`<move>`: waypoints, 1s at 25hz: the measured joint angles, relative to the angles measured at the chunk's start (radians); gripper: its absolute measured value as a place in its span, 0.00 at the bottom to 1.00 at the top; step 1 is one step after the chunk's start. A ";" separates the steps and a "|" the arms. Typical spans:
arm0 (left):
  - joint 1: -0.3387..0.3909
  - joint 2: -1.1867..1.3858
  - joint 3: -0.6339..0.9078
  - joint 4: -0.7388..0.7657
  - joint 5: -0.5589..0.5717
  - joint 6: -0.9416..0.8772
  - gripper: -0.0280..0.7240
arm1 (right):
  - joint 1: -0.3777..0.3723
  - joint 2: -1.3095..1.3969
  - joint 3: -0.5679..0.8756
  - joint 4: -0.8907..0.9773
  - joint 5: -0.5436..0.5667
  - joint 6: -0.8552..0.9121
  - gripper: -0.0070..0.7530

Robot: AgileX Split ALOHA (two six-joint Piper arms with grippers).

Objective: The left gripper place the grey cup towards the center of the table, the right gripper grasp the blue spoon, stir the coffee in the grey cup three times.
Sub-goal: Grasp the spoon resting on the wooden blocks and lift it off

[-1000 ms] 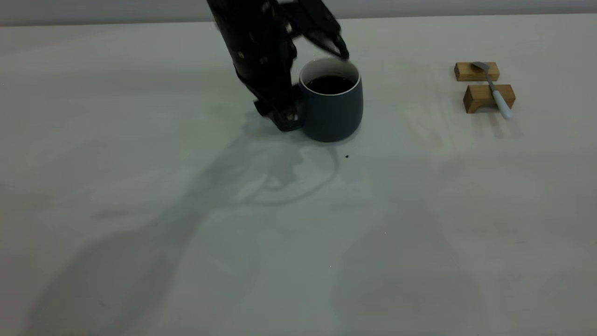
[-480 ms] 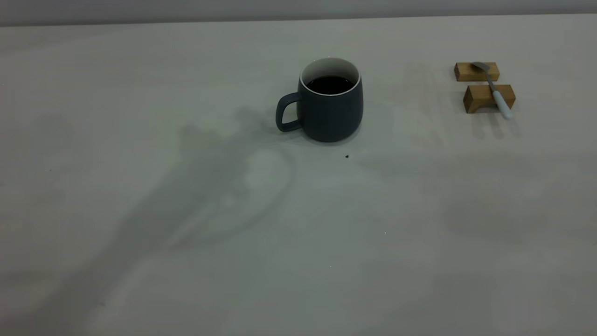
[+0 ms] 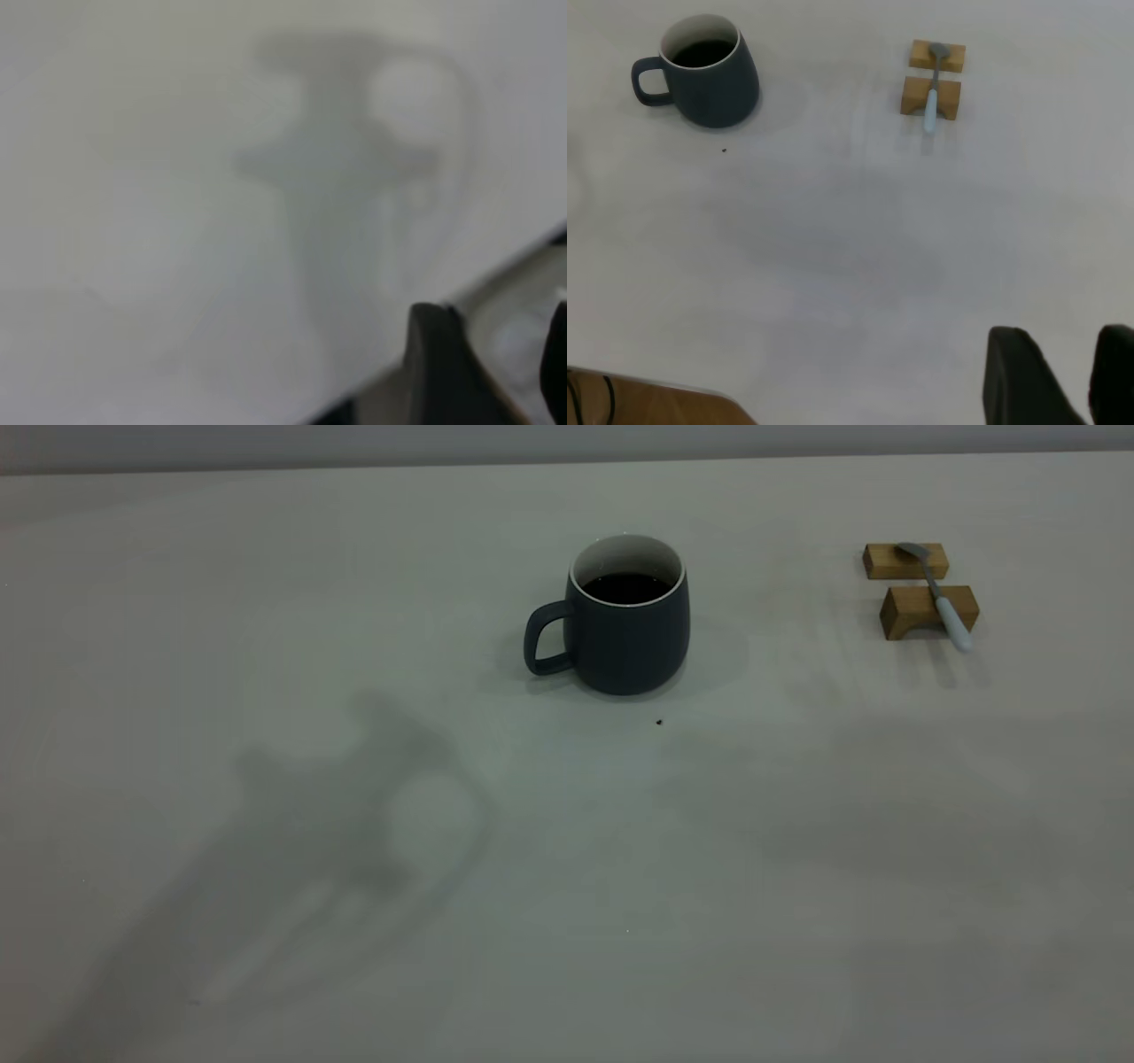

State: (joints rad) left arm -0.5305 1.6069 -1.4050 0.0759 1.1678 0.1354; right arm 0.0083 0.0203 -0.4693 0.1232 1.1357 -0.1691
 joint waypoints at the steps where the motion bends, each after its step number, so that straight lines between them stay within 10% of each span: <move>1: 0.000 -0.034 0.040 -0.008 0.000 -0.005 0.47 | 0.000 0.000 0.000 0.000 0.000 0.000 0.32; 12: 0.011 -0.482 0.520 -0.066 0.000 -0.145 0.43 | 0.000 0.000 0.000 0.000 0.000 0.000 0.32; 25: 0.479 -1.169 0.870 -0.044 -0.039 -0.170 0.43 | 0.000 0.000 0.000 0.000 0.000 0.000 0.32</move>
State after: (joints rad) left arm -0.0513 0.4377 -0.5350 0.0319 1.1286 -0.0349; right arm 0.0083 0.0203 -0.4693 0.1232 1.1357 -0.1691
